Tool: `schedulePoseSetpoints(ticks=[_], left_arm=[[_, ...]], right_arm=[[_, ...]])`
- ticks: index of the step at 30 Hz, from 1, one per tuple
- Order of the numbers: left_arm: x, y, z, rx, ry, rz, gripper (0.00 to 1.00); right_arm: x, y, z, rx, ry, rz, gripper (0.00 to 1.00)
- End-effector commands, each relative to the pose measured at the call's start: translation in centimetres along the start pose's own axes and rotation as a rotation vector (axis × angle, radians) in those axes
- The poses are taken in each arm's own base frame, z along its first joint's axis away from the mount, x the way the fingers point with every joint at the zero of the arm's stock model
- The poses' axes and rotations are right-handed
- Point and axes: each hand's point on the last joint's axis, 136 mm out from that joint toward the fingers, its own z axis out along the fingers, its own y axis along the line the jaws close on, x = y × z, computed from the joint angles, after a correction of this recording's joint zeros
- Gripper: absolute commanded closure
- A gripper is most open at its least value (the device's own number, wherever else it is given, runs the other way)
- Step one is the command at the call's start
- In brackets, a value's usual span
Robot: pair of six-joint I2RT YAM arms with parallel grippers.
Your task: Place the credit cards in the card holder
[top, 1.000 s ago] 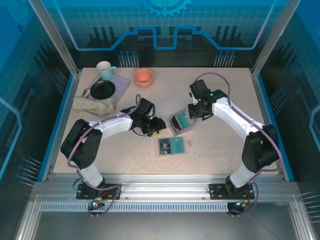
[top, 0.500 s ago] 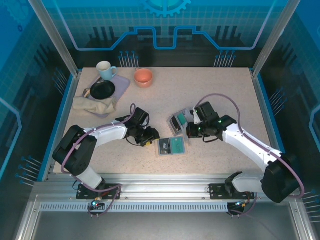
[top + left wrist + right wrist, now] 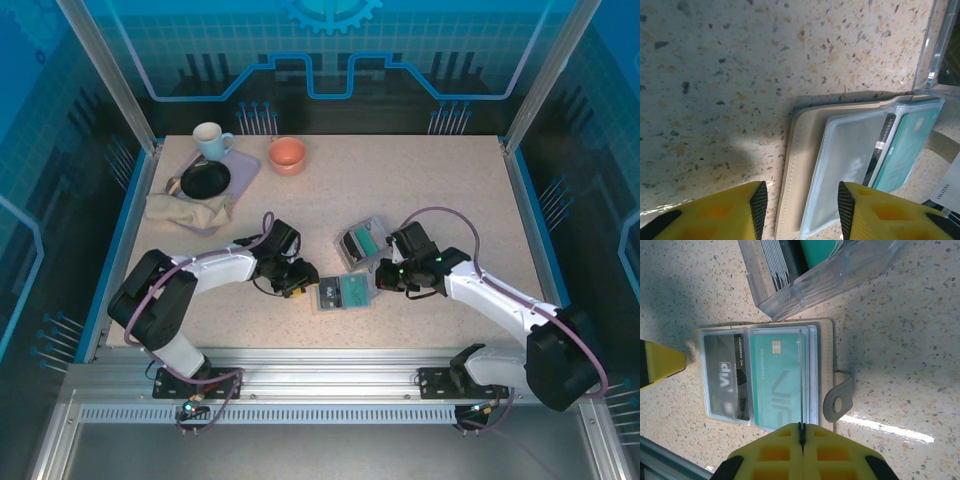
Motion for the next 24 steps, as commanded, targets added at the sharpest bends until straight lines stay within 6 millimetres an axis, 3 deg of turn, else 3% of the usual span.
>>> schedulePoseSetpoints(ticks=[1, 15, 24], left_arm=[[0.7, 0.4, 0.8, -0.006, 0.038, -0.023, 0.57], [1.1, 0.7, 2.0, -0.018, 0.062, -0.022, 0.63], [1.4, 1.4, 2.6, -0.042, 0.071, -0.026, 0.69]], right_arm=[[0.1, -0.2, 0.8, 0.004, 0.001, 0.009, 0.97], [1.4, -1.0, 2.9, 0.015, 0.04, 0.012, 0.97], [0.6, -0.6, 1.7, 0.01, -0.015, -0.005, 0.96]])
